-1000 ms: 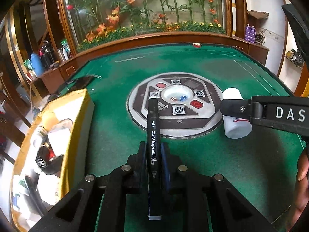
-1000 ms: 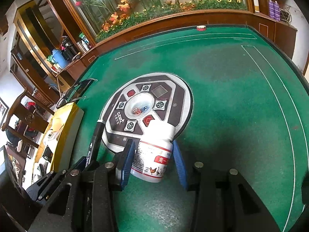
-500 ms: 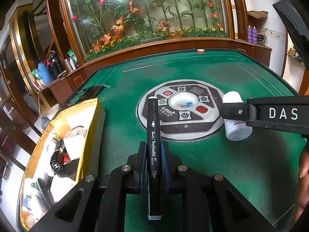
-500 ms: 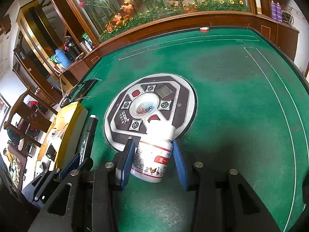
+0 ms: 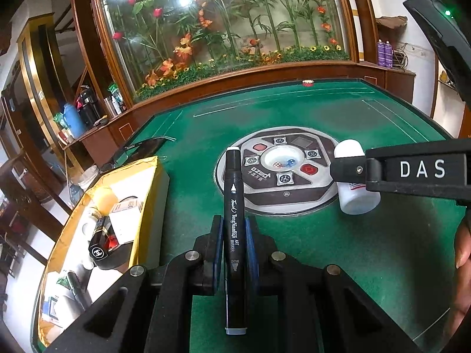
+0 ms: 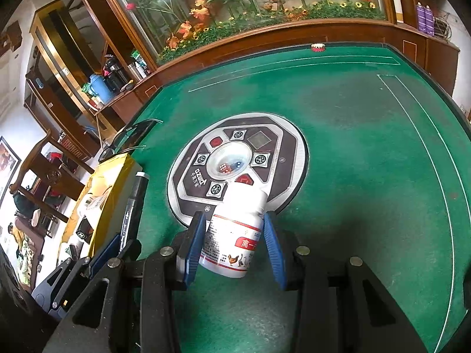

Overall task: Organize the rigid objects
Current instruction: 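Carry the black marker over the tray with the left tool while the right tool carries the bottle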

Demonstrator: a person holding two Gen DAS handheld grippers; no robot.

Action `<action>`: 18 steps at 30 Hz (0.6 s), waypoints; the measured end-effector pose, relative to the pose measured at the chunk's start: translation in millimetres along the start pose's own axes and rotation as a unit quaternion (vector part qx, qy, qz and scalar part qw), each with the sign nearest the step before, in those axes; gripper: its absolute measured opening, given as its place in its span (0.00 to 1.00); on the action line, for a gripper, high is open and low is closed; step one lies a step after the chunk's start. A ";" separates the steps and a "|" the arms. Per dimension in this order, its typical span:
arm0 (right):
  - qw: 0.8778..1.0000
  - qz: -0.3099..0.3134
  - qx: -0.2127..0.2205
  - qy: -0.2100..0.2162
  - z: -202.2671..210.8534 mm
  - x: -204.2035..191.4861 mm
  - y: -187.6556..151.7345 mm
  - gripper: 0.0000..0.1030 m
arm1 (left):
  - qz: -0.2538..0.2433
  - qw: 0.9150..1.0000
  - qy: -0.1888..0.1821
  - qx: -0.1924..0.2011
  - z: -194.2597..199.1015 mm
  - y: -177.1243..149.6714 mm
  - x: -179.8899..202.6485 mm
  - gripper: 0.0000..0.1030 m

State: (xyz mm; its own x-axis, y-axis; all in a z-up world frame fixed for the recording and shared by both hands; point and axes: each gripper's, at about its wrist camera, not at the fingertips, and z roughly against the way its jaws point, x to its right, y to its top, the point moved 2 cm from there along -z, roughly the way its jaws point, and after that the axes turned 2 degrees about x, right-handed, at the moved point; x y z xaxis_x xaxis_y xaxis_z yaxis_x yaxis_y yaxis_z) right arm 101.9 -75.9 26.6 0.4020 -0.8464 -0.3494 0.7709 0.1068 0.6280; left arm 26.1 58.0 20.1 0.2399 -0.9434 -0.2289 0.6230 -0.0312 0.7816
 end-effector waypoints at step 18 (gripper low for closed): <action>1.000 0.008 0.009 0.017 6.9 -8.1 -1.5 0.38 | -0.005 1.000 0.018 0.021 19.0 -1.9 3.2 0.15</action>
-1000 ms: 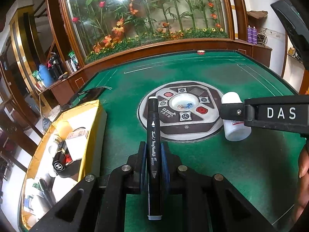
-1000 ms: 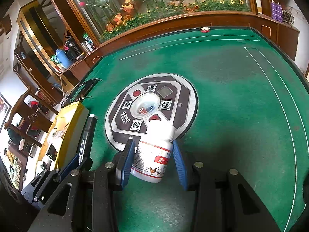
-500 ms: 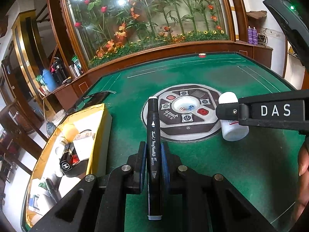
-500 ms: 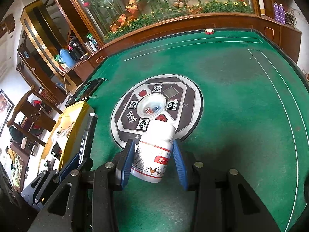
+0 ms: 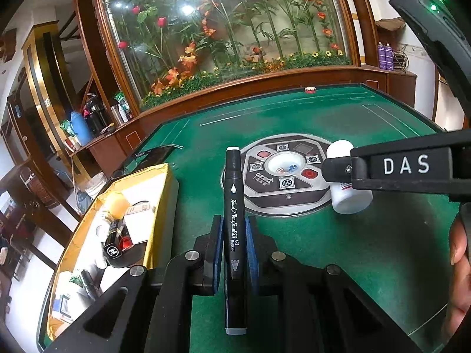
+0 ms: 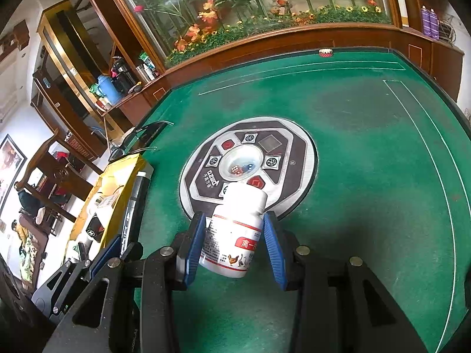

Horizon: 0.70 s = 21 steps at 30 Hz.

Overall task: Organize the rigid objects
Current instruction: 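Carry the black marker over the tray with the left tool while the right tool carries the bottle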

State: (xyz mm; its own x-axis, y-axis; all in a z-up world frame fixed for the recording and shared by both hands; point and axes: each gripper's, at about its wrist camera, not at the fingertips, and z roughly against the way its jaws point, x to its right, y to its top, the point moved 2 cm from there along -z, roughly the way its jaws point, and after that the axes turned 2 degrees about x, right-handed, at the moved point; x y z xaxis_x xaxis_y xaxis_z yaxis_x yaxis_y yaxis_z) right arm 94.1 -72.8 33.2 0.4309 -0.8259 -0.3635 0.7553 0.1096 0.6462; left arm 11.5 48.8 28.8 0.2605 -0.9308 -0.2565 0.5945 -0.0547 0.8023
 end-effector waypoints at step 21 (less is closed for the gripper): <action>0.997 0.045 0.031 0.056 17.9 -41.4 -10.2 0.38 | 0.126 0.992 -0.001 0.030 65.0 -12.8 -114.4 0.15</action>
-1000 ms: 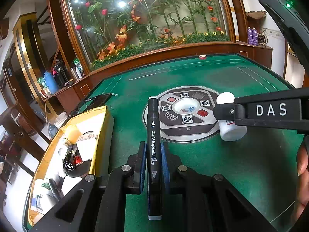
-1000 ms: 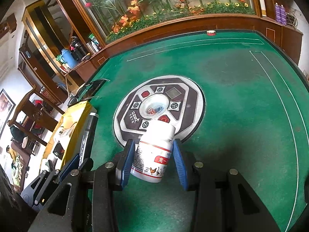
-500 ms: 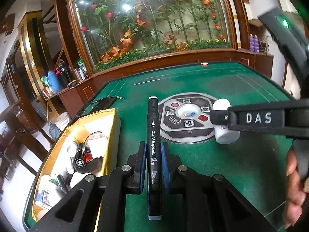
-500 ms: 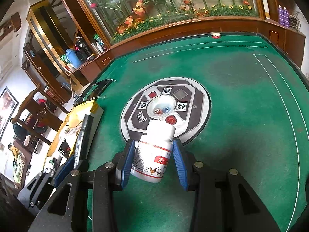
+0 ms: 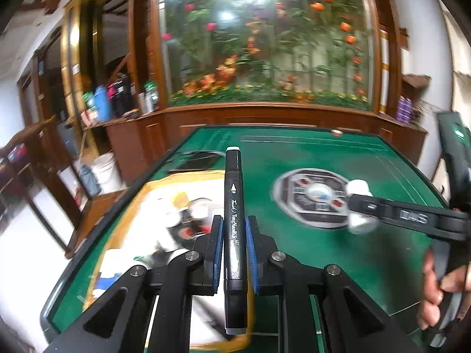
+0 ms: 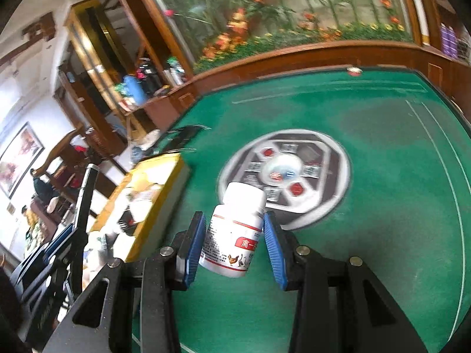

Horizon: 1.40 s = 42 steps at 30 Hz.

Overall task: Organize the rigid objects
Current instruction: 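Carry the black marker over the tray with the left tool while the right tool carries the bottle, then release the black marker into the tray with the left tool while the right tool releases the bottle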

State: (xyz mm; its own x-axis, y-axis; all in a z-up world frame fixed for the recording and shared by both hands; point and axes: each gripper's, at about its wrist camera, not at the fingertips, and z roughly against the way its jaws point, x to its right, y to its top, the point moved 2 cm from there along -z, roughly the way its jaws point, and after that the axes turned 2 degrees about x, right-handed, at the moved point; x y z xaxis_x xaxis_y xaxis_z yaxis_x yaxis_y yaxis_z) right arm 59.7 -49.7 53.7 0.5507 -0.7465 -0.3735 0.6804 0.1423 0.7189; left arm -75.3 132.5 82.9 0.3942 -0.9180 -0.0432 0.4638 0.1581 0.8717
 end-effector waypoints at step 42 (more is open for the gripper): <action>0.982 0.153 -0.087 0.075 -61.4 -173.3 -75.6 0.38 | 0.092 0.988 0.016 -0.121 -56.6 -61.3 -113.2 0.15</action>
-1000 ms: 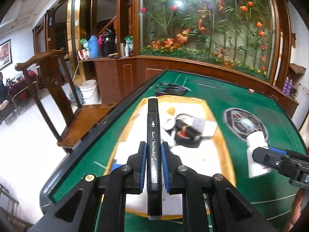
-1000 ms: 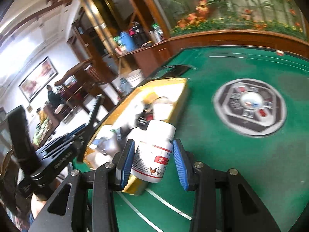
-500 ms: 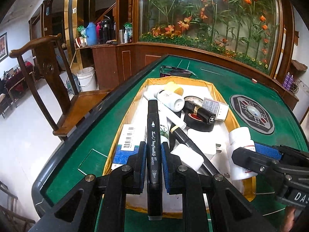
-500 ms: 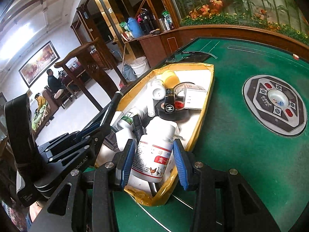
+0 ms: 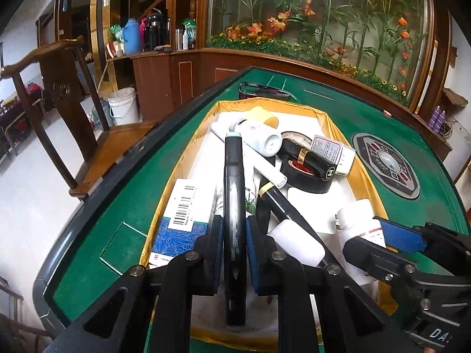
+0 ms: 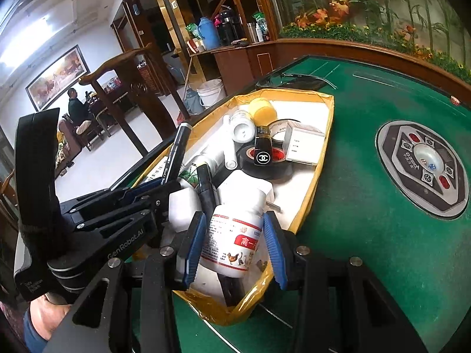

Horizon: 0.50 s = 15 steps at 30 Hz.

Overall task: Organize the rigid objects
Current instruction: 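Release the black marker into the tray with the left tool while the right tool releases the bottle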

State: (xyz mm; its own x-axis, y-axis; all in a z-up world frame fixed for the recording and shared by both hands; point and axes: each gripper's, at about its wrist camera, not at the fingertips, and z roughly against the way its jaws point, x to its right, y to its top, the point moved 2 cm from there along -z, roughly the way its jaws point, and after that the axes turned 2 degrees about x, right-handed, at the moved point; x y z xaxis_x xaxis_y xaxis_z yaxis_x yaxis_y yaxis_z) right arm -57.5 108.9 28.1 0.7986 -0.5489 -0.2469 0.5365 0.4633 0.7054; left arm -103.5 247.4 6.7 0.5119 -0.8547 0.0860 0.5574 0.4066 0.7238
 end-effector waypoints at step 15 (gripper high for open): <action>0.999 0.026 -0.013 -0.032 -7.6 -7.5 -4.0 0.35 | -0.036 0.998 0.041 0.000 -0.8 -2.1 12.2 0.15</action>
State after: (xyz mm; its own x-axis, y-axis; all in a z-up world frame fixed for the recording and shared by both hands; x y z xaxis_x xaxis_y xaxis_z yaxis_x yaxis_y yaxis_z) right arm -63.5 116.4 22.1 0.8070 -0.5667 -0.1662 0.5017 0.5095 0.6991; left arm -97.9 236.3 5.7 0.5226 -0.8523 -0.0231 0.5942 0.3447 0.7267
